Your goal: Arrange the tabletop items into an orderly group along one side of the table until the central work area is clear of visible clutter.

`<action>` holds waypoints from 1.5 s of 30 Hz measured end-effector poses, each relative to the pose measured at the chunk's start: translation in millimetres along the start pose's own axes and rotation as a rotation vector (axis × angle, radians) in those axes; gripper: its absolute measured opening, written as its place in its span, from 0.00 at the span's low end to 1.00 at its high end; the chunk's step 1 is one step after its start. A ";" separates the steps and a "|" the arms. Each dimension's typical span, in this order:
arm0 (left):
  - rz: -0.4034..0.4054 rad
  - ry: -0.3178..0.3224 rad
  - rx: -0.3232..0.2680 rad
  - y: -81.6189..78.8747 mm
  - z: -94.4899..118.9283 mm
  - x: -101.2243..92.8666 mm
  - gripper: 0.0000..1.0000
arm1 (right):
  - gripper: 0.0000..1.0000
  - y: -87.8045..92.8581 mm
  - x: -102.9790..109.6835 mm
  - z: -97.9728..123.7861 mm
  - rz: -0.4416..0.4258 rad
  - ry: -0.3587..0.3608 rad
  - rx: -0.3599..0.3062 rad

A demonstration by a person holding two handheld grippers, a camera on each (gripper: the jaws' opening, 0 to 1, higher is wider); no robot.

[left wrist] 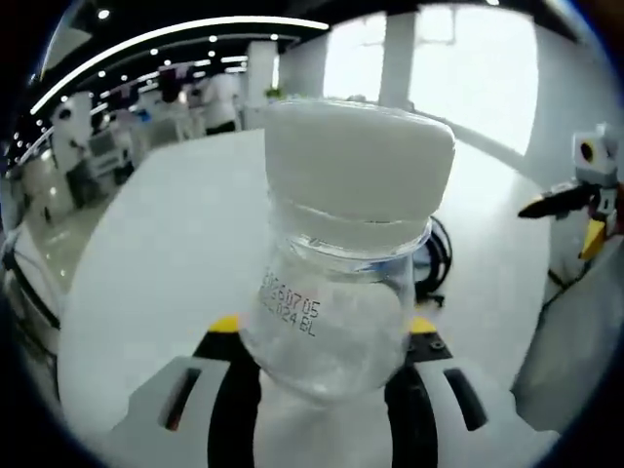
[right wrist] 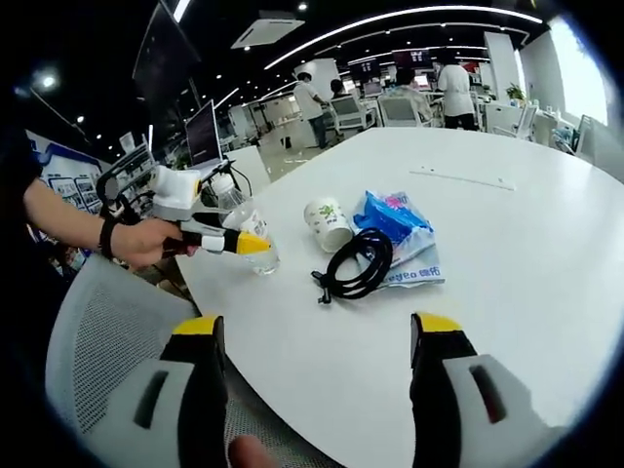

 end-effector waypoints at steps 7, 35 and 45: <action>-0.094 0.146 0.005 -1.8 -1.8 9.0 0.46 | 0.75 0.9 -0.4 3.6 0.003 0.002 0.004; -0.026 0.180 -0.013 -11.4 -2.5 11.6 0.52 | 0.75 11.5 14.1 -2.0 -0.002 -0.033 0.038; 0.117 0.048 -0.060 -15.8 4.1 10.7 0.65 | 0.75 11.2 13.5 -1.9 -0.009 -0.037 0.032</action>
Point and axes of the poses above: the point that each gripper's makers call its tool centre point, and the gripper's own axes: z roughly backward along the fingers, x roughly to its left, y roughly out of its underside, the point moved 2 cm from there along z, roughly backward along the fingers, and after that the axes turned 4 degrees about y, right-handed, at the moved point
